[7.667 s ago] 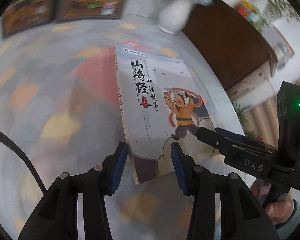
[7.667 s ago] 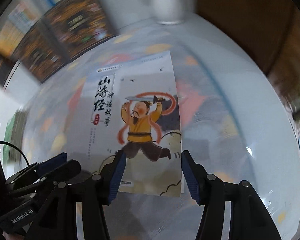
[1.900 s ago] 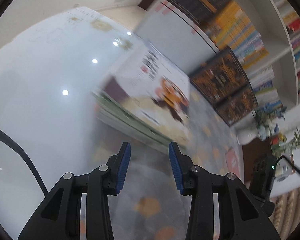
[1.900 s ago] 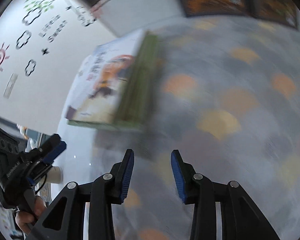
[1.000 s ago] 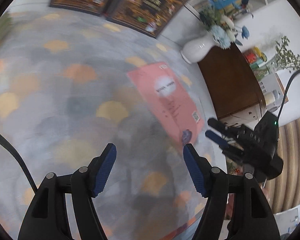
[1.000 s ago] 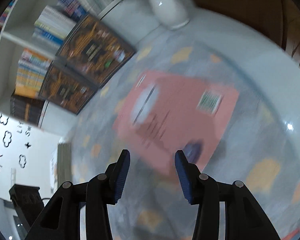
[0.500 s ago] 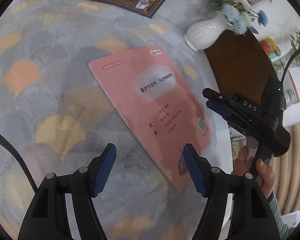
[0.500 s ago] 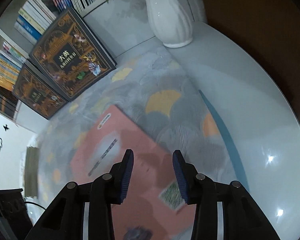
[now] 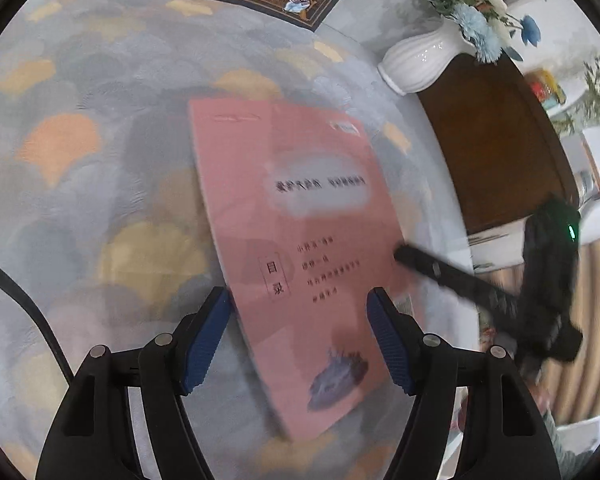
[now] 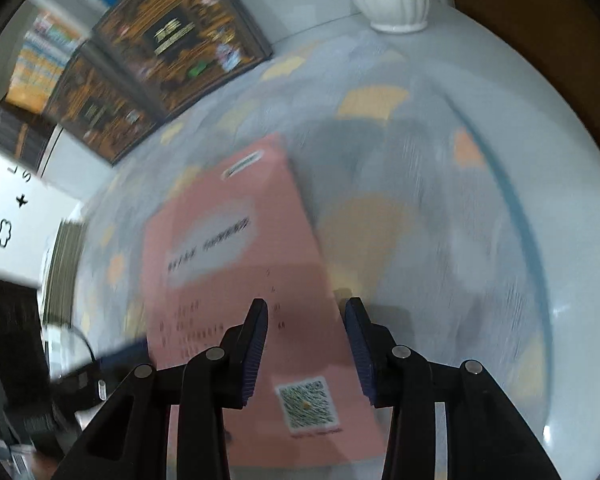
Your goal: Organize books
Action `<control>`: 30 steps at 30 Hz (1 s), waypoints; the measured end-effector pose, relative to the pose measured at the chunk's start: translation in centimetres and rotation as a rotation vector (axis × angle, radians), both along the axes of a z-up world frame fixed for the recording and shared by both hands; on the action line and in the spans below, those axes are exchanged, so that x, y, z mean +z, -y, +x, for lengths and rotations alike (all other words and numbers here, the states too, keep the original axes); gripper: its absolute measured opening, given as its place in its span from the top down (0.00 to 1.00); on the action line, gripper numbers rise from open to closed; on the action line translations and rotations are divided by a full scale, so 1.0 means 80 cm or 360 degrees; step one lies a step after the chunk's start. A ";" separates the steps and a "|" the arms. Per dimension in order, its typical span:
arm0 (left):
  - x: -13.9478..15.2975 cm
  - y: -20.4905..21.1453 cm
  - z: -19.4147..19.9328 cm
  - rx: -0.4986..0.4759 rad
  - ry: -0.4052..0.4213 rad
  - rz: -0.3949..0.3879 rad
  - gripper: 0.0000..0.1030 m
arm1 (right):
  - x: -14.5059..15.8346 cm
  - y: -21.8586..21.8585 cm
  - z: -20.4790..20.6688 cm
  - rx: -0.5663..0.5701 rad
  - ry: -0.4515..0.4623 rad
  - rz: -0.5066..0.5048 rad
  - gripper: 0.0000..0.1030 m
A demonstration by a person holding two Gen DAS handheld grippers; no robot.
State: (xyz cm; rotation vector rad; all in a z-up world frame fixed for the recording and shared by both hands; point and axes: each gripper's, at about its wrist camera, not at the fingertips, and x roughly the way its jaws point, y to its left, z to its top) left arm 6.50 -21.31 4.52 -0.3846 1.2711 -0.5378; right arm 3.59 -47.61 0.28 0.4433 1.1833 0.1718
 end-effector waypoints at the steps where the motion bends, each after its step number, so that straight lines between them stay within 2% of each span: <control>1: 0.000 -0.007 -0.007 -0.0013 0.0000 0.0014 0.34 | 0.000 -0.007 -0.021 0.0002 -0.0006 0.0019 0.61; 5: -0.004 -0.036 -0.044 -0.0047 -0.0008 0.0057 0.34 | -0.001 -0.031 -0.085 0.0050 -0.0052 0.0101 0.60; 9: -0.004 -0.057 -0.073 -0.0009 -0.0019 0.0053 0.34 | 0.007 -0.057 -0.121 0.0200 -0.0037 -0.0018 0.60; 15: -0.009 -0.060 -0.107 0.0017 -0.0064 -0.0021 0.34 | -0.008 -0.023 -0.118 0.0006 -0.0060 0.0207 0.60; 20: -0.012 -0.055 -0.111 0.0044 -0.0016 -0.0022 0.34 | -0.008 -0.011 -0.111 -0.0092 -0.0114 0.0379 0.58; 23: -0.010 -0.058 -0.112 0.0045 0.0007 -0.0021 0.34 | 0.015 -0.011 -0.111 -0.0087 -0.0062 0.0476 0.59; 26: -0.007 -0.071 -0.112 0.0076 -0.0002 -0.0039 0.34 | 0.059 -0.015 -0.113 -0.0074 0.0046 0.0666 0.59; 30: 0.024 -0.135 -0.116 0.0304 0.0086 -0.0080 0.34 | 0.120 -0.067 -0.104 0.0071 0.0194 0.0707 0.59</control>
